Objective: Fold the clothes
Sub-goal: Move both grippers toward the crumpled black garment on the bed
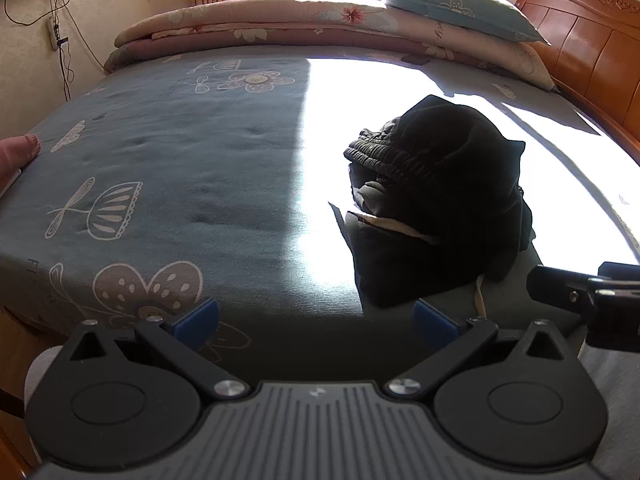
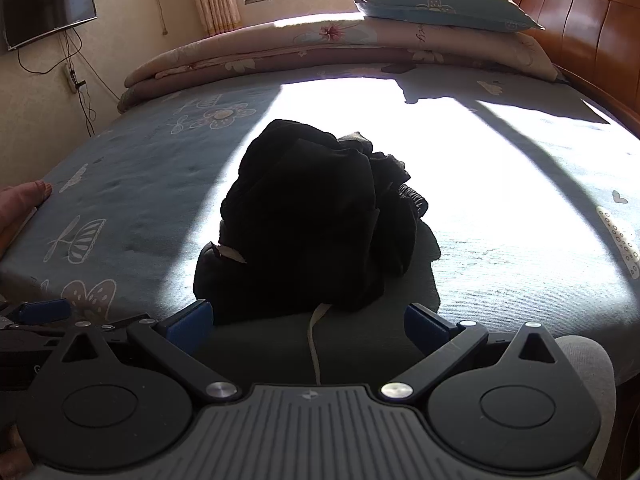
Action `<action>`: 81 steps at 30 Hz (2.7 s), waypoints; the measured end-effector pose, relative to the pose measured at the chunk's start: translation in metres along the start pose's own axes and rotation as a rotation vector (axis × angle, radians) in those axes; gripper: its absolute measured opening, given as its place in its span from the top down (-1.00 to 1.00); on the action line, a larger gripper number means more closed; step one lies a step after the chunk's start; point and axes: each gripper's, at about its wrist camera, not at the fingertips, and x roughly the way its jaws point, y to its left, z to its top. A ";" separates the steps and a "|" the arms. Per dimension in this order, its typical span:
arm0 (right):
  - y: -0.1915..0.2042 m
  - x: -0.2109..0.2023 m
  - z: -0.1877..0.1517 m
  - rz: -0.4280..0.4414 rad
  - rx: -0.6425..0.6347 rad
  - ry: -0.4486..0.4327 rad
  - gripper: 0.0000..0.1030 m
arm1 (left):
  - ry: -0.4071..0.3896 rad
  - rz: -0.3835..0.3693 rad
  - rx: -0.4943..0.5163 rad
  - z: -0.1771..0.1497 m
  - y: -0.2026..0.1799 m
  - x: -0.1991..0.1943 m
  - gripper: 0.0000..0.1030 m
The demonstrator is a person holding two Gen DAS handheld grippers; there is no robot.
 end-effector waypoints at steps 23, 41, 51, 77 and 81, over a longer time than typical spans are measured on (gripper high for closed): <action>0.002 -0.006 0.000 0.000 -0.035 -0.069 -1.00 | 0.030 -0.032 -0.065 0.000 0.006 0.006 -0.99; -0.026 -0.006 0.020 0.047 -0.069 -0.234 -0.93 | 0.050 -0.114 -0.097 0.012 0.013 0.033 -0.99; -0.034 0.025 0.009 0.083 -0.117 -0.176 -0.53 | -0.005 -0.124 -0.072 0.012 0.004 0.053 -0.99; -0.033 0.045 -0.015 0.097 -0.247 -0.197 -0.52 | 0.001 -0.190 -0.017 0.015 -0.015 0.066 -0.98; -0.039 0.044 -0.014 0.104 -0.221 -0.186 -0.24 | -0.038 -0.141 -0.018 0.021 -0.011 0.058 -0.98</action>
